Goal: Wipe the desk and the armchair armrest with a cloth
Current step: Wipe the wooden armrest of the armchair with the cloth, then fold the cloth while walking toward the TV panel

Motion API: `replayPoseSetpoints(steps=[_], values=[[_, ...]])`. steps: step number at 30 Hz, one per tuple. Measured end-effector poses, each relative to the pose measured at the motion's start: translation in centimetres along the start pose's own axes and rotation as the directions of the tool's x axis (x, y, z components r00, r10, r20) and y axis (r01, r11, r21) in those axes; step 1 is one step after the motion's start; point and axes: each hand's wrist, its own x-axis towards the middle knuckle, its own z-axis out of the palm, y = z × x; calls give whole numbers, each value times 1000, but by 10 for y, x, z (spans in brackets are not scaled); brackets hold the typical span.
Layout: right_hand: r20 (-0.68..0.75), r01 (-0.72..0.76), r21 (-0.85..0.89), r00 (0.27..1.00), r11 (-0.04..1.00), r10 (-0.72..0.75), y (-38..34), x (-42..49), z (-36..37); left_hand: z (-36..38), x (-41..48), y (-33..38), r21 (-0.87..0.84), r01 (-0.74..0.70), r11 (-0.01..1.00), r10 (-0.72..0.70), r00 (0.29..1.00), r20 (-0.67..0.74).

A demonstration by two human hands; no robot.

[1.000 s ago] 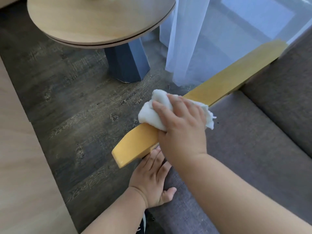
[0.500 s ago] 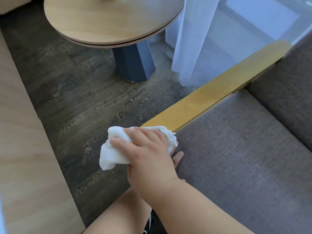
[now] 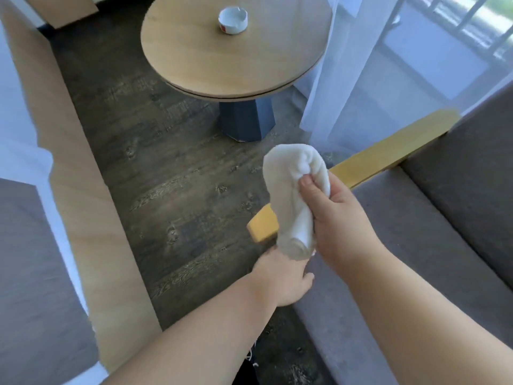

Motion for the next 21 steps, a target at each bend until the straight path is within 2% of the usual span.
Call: replayPoseSetpoints(steps=[4, 7, 9, 13, 17, 21], values=[[-52, -38, -97, 998, 995, 33, -58, -22, -25, -64, -60, 22, -263, -39, 964, 24, 998, -60], [-76, -17, -209, 997, 978, 1, -112, -52, -42, -132, -107, 39, -384, 0, 923, -56, 989, -134], [-93, -7, -301, 995, 954, -22, -150, -75, -55, -187, -142, 56, -373, -22, 927, -76, 966, -247], [-134, 11, -464, 987, 886, -83, -223, -124, -92, -288, -211, 111, -325, -148, 934, 33, 942, -335], [-234, 17, -549, 956, 836, -174, -298, -174, -138, -359, -263, 190, -201, -353, 914, 260, 888, -379], [-398, -40, -614, 878, 788, -265, -368, -233, -190, -404, -293, 281, -30, -543, 839, 504, 797, -333]])
